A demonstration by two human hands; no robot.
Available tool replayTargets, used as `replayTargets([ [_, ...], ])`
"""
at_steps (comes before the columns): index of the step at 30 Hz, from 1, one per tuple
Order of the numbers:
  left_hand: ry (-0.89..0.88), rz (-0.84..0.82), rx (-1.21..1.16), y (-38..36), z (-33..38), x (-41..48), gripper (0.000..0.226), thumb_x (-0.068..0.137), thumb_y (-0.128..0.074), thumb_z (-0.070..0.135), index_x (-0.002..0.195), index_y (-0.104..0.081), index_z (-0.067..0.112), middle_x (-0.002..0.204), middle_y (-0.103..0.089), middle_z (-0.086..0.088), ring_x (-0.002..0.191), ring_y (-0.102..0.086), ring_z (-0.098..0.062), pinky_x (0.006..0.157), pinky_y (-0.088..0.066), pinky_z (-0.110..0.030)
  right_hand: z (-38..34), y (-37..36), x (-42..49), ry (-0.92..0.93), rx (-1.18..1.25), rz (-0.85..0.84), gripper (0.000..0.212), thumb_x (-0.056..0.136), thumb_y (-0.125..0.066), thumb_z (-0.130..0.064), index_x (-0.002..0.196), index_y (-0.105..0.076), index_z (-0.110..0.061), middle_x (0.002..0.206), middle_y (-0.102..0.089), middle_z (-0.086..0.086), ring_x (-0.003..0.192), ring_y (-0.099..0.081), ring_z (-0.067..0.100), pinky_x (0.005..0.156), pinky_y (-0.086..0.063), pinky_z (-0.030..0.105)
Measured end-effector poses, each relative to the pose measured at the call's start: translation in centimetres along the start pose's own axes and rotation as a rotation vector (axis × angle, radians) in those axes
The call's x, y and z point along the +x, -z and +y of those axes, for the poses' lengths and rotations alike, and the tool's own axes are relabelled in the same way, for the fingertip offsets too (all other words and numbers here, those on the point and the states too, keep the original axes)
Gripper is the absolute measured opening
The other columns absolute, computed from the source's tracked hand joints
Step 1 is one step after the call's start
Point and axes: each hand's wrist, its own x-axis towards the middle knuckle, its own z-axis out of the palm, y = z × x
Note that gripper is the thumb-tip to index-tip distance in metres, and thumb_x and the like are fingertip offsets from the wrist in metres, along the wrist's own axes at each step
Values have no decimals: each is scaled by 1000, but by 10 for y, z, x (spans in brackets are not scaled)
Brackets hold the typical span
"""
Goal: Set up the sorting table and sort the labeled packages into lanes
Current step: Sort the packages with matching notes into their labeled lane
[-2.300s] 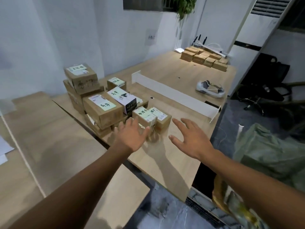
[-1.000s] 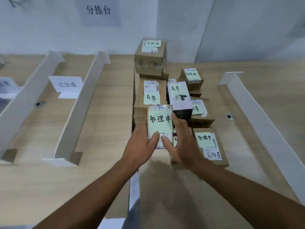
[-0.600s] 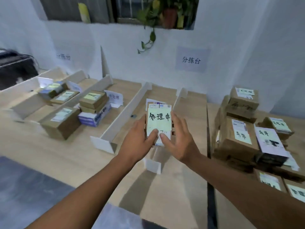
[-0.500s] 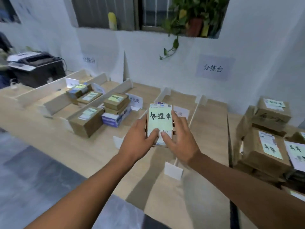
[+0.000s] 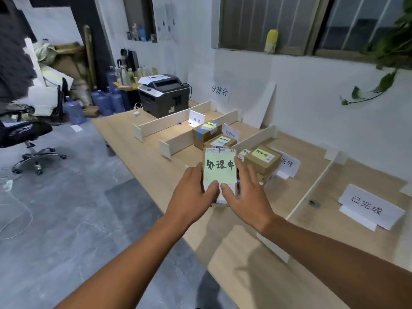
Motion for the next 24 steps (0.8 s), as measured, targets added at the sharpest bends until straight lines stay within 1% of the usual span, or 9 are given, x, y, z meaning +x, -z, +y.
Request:
replayTargets([
  [4,61,-10,56,11,-75,70,49,88,-47,54,136,-44,43,107,-50,21,102,-46,11,66,-34,-9,24,-81,74,-11,60,-12,72,96,-63,-37,156,-27,-19,141,-39,1,132,-47,14,95,-56,35],
  [6,98,-34,74,16,-107,106,48,89,-47,56,136,-42,44,110,-51,19,102,-46,13,66,-35,-9,34,-114,109,-34,85,-18,70,96,-65,-35,155,-29,-19,140,-41,2,134,-47,17,92,-55,21],
  [8,111,-64,101,21,-135,141,47,92,-49,55,136,-41,45,113,-54,17,100,-49,6,70,-42,-14,41,-143,140,-51,162,-35,69,96,-65,-33,155,-30,-21,139,-41,-1,135,-48,16,87,-53,10],
  [11,120,-98,106,24,-172,195,48,95,-52,53,140,-41,41,124,-57,13,102,-52,-3,77,-53,-23,51,-174,188,-95,171,-30,70,94,-61,-39,153,-29,-23,135,-40,-5,131,-48,15,86,-56,18],
  [13,119,-112,81,23,-191,226,51,94,-52,53,142,-41,41,127,-57,13,105,-52,-5,77,-50,-20,59,-190,217,-116,109,-21,72,94,-62,-37,155,-27,-20,135,-40,-2,128,-47,15,93,-56,30],
  [15,119,-136,44,20,-213,258,56,91,-50,56,144,-41,41,128,-56,13,106,-52,-4,72,-42,-11,71,-205,245,-144,73,-22,74,95,-64,-35,156,-25,-21,137,-39,-2,128,-45,15,99,-53,38],
  [18,115,-184,0,4,-252,310,55,90,-52,57,143,-42,43,128,-56,14,103,-51,-1,66,-35,-4,92,-233,282,-219,41,-15,74,96,-64,-40,156,-22,-27,139,-36,-7,132,-43,11,99,-55,37],
  [21,97,-269,-46,-20,-289,362,51,94,-59,51,142,-43,42,126,-56,16,103,-52,-2,62,-38,-5,118,-260,313,-312,-1,30,75,96,-64,-41,156,-21,-29,140,-36,-8,131,-43,8,99,-56,34],
  [24,28,-368,-108,-41,-320,411,50,95,-59,49,141,-44,41,126,-54,18,108,-55,-3,73,-50,-13,138,-280,343,-407,-72,76,75,96,-63,-40,157,-21,-28,139,-36,-7,131,-46,12,102,-53,37],
])
